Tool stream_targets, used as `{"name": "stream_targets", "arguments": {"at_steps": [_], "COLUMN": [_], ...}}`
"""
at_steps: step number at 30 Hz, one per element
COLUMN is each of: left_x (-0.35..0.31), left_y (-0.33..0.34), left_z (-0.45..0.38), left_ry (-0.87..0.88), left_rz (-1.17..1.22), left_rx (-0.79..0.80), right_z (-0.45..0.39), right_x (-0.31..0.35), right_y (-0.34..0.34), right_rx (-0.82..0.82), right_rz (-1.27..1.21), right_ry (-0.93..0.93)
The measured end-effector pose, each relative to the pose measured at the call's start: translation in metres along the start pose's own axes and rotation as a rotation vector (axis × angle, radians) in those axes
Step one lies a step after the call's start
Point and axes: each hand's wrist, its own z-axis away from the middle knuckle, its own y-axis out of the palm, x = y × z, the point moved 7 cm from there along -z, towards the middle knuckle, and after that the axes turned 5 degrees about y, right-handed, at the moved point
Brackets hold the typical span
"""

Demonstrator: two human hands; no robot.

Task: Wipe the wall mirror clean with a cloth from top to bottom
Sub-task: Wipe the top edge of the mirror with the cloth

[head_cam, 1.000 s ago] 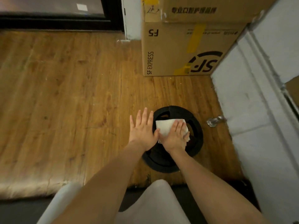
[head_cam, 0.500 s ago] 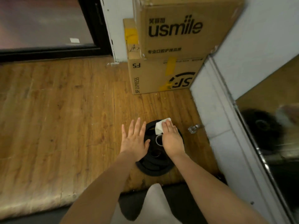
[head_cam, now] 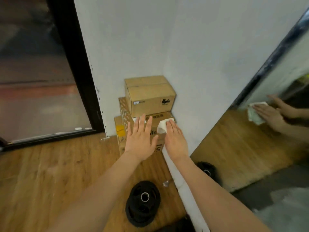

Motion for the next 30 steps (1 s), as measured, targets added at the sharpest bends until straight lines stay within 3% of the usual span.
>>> {"name": "stream_targets", "arguments": {"at_steps": [6, 10, 16, 18, 20, 25, 30], "left_x": [-0.083, -0.142, -0.22, -0.241, -0.261, -0.296, -0.317], "left_y": [-0.166, -0.249, -0.37, -0.402, -0.432, -0.499, -0.546], "left_z": [-0.064, -0.114, -0.164, -0.172, -0.181, -0.207, -0.241], "left_ry": [0.264, 0.423, 0.601, 0.664, 0.716, 0.828, 0.95], "left_rz": [-0.048, -0.046, 0.031, 0.052, 0.078, 0.179, 0.246], "left_rx": [-0.196, -0.367, -0.638, -0.74, -0.82, -0.929, -0.973], "right_z": [-0.073, -0.12, -0.181, -0.189, -0.195, -0.235, -0.223], "right_x": [0.01, 0.003, -0.006, 0.003, 0.016, -0.044, 0.019], "right_y": [-0.184, -0.275, -0.414, -0.452, -0.481, -0.568, -0.613], "right_rx": [-0.355, -0.461, -0.753, -0.887, -0.911, -0.973, -1.203], "right_rz": [-0.068, -0.093, -0.224, -0.184, -0.182, -0.104, 0.077], "right_ry": [0.002, -0.022, 0.014, -0.003, -0.003, 0.055, 0.013]}}
